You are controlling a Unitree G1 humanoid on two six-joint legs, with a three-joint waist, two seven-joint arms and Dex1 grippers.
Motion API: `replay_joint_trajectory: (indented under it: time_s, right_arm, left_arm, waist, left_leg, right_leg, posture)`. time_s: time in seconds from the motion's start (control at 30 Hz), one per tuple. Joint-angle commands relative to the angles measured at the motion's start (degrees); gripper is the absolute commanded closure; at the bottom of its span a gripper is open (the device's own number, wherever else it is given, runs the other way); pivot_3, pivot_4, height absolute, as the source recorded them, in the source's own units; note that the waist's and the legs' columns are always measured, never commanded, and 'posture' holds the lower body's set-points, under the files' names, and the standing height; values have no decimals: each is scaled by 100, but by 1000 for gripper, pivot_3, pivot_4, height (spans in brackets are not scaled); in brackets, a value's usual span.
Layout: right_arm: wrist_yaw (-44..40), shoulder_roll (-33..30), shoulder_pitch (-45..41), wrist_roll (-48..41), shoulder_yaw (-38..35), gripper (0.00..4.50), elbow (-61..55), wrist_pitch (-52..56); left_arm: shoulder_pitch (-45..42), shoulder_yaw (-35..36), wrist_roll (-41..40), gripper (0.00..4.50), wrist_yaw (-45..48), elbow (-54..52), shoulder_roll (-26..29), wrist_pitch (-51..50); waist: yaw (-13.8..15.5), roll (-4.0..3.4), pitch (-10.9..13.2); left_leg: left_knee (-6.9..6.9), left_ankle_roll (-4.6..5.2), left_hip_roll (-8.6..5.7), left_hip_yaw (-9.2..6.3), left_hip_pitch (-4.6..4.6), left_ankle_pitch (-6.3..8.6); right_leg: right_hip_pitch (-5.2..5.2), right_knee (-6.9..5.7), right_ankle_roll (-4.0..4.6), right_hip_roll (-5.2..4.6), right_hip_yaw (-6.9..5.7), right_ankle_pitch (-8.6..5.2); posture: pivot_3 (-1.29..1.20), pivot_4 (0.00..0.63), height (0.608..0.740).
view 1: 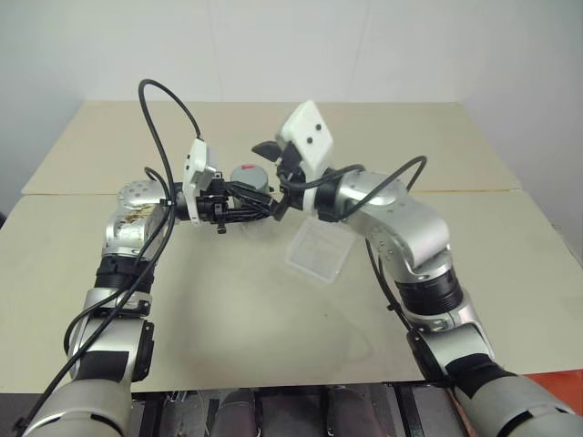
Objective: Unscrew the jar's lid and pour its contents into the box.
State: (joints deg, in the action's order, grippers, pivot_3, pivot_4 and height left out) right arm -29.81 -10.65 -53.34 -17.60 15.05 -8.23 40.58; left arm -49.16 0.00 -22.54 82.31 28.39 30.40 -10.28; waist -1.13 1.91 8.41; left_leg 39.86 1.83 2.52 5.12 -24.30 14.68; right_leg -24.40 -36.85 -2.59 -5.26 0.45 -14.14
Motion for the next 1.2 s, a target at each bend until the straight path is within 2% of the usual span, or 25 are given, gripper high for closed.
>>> replay_joint_trajectory:
  time_s: [0.03,0.5,1.2]
  right_arm:
    - [90,123,-228,167,-59,32,-14,-236]
    - [-46,-90,62,235,-253,32,-274,-154]
    - [-357,-543,358,-114,-355,32,-663,-127]
  left_arm:
    - [-81,106,-74,2557,53,-97,41,54]
    - [66,230,-171,2557,79,-251,210,-63]
    - [188,308,-251,2557,134,-443,330,-181]
  waist:
    - [6,0,0]
    - [6,0,0]
    - [11,0,0]
  left_leg:
    - [0,0,0,-1,0,0]
    - [0,3,1,-3,1,2]
    - [0,9,1,-5,2,5]
  right_leg:
    - [0,0,0,0,0,0]
    - [1,-1,0,0,0,0]
    - [1,-1,0,0,0,0]
  posture:
    - [0,150,740]
    - [0,150,740]
    - [0,150,740]
